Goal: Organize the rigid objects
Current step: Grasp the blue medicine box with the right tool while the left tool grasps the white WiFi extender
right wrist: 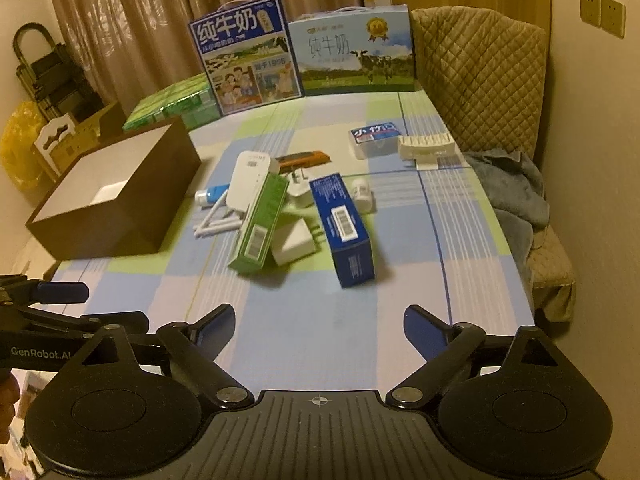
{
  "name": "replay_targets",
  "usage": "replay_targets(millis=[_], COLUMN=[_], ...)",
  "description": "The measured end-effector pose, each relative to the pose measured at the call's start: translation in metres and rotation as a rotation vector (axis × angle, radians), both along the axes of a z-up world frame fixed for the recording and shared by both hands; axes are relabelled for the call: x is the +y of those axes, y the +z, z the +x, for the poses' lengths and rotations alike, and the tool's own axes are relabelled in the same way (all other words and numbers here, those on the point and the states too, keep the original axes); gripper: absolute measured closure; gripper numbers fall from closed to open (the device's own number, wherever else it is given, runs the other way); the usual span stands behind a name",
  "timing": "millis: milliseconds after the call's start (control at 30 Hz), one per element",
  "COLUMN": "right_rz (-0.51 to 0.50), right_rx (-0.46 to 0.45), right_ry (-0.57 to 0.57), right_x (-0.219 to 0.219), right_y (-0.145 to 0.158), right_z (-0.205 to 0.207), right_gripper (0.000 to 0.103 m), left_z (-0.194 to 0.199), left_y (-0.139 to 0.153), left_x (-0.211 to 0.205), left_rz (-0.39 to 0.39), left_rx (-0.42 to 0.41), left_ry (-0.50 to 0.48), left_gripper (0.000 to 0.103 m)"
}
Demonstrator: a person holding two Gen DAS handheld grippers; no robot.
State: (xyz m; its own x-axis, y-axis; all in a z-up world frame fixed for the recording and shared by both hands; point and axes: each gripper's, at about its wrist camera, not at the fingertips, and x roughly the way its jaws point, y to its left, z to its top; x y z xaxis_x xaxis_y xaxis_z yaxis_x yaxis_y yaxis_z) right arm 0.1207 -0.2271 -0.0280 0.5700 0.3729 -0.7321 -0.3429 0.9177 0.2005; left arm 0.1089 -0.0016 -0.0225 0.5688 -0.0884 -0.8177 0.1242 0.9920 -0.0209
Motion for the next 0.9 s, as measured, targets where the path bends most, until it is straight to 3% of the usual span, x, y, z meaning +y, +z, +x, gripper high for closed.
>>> replay_targets(millis=[400, 900], right_rz=[-0.032, -0.128], right_rx=[-0.029, 0.002], right_ry=[0.000, -0.012], right_x=[0.026, 0.058], right_y=[-0.016, -0.046], right_z=[0.059, 0.119], right_gripper=[0.030, 0.039], left_z=[0.078, 0.148], left_y=[-0.015, -0.036], left_x=[0.009, 0.023], left_rz=[-0.025, -0.027], left_rx=[0.024, 0.062], left_ry=[-0.083, -0.136], left_gripper=[0.011, 0.014])
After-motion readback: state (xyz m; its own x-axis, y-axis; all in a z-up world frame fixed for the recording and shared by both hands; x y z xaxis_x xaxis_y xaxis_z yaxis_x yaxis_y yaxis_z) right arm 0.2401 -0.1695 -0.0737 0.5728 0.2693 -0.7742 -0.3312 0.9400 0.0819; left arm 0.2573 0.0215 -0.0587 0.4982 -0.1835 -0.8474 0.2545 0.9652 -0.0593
